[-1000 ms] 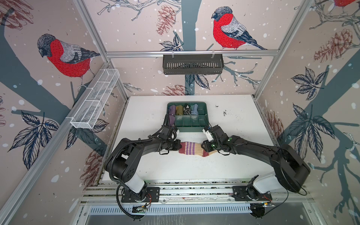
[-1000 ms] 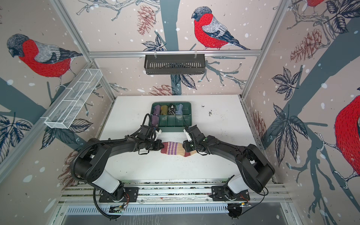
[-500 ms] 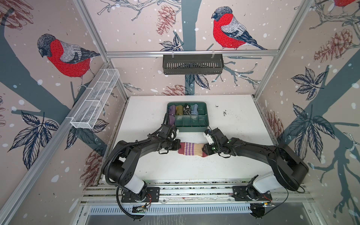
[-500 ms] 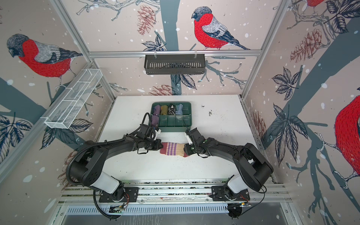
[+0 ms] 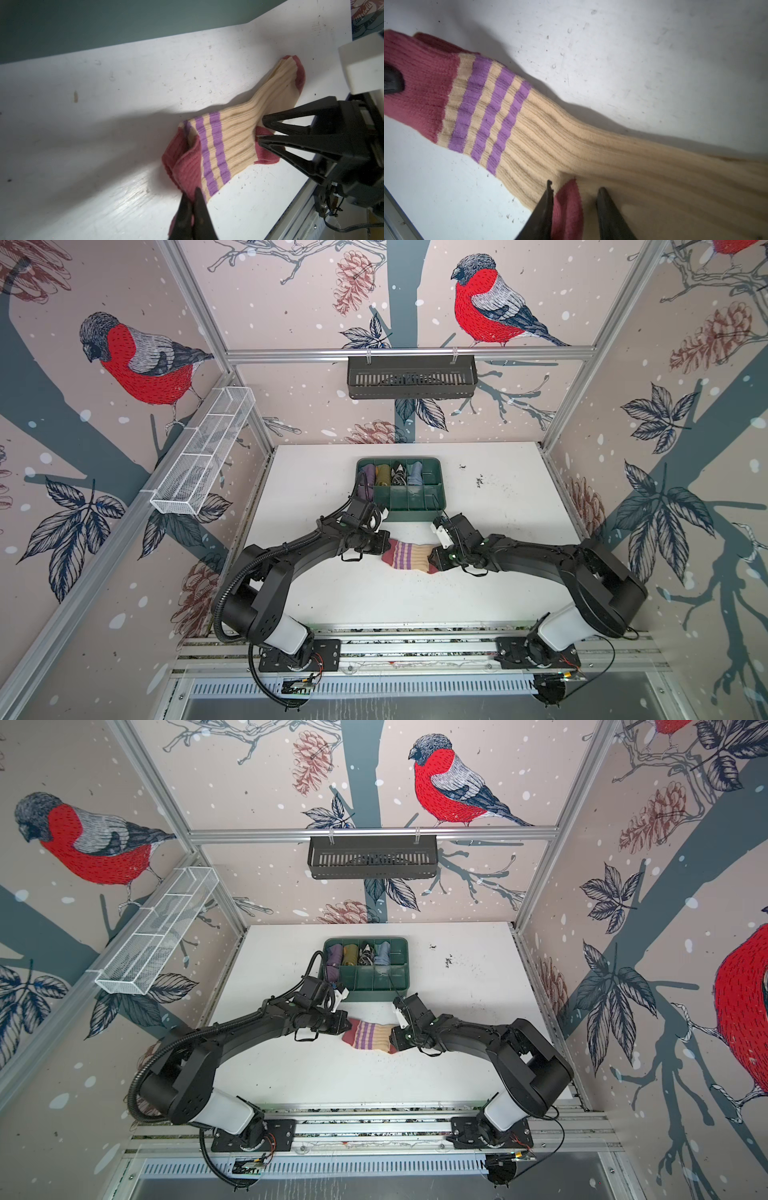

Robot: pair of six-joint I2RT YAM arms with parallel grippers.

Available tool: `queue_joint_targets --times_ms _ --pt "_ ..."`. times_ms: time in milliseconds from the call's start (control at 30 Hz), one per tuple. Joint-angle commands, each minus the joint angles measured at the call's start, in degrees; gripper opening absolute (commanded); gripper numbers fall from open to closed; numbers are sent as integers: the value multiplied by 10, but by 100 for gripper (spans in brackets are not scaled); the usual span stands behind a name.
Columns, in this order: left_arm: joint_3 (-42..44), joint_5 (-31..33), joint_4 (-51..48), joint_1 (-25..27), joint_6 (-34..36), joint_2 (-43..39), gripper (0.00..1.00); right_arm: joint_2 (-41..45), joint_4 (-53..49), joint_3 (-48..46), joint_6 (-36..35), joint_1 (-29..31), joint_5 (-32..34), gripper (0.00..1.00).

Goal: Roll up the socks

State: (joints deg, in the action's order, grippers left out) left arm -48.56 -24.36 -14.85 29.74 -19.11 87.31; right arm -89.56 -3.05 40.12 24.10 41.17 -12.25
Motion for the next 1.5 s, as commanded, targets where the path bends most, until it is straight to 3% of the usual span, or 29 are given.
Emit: queue_joint_targets --times_ms 0,500,933,1467 --pt "-18 -17 -16 9 5 -2 0 -9 7 -3 7 1 -9 38" --pt "-48 -69 65 41 -43 25 0 -22 30 -15 6 -1 -19 37" --pt "-67 -94 133 85 -81 101 0 -16 44 -27 4 -16 -32 38" --pt "-75 -67 151 98 -94 154 0 60 36 -55 7 -53 -44 40"
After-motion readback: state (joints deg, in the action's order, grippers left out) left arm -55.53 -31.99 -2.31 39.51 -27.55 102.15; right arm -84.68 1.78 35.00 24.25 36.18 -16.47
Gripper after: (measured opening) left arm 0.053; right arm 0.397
